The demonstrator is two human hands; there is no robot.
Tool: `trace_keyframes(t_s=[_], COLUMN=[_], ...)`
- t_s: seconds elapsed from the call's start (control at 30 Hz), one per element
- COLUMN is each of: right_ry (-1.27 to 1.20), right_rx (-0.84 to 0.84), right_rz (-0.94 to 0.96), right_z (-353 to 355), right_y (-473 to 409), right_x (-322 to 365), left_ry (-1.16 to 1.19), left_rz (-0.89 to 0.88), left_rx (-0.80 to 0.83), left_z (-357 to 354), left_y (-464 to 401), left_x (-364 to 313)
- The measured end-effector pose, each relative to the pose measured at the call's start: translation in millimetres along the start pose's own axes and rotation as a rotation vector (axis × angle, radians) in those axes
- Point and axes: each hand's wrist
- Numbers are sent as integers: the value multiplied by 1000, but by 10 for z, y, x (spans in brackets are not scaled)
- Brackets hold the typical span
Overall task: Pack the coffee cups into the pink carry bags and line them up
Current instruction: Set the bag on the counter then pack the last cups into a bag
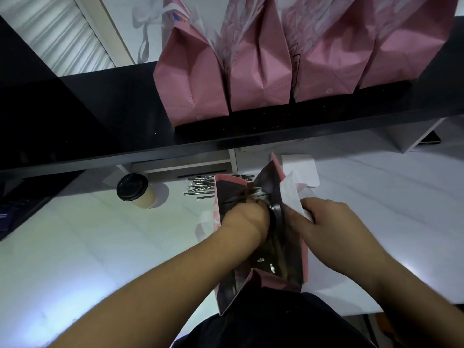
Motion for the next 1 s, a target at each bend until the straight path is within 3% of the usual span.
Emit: trace_keyframes(t_s=[0.07, 0.13, 0.2, 0.23, 0.37, 0.5, 0.83, 1.0], right_ry=[5, 34, 60, 67, 46, 70, 234, 228], right_rx=[-4, 13, 25, 25, 26, 49, 85, 56], right_rz=[17, 21, 15, 13, 20, -7, -15, -11], right_z=[0, 1, -1, 0, 22, 48, 85, 50], right_y=[-14, -34, -54, -60, -40, -29, -86, -57], right_x=[-1, 7, 14, 24, 88, 151, 235, 204], left_ry=[85, 110, 214, 291, 580, 494, 419, 480], left_rz=[-70, -148, -130, -73, 264, 448, 642, 672], left_rx=[-202, -553, -812, -863, -667, -524, -305, -393], left_z=[140, 263, 353, 367, 51, -396, -724, -869], left_y=[161, 354, 482, 501, 375, 219, -141, -205], left_x=[78, 282, 619, 821, 1665, 2290, 2888, 2983])
Point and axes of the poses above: each hand's wrist, its own y-axis away from the middle knuckle, its own z-axis out of the back of the hand, x = y × z, and after that the axes turned 7 degrees about -y, right-handed
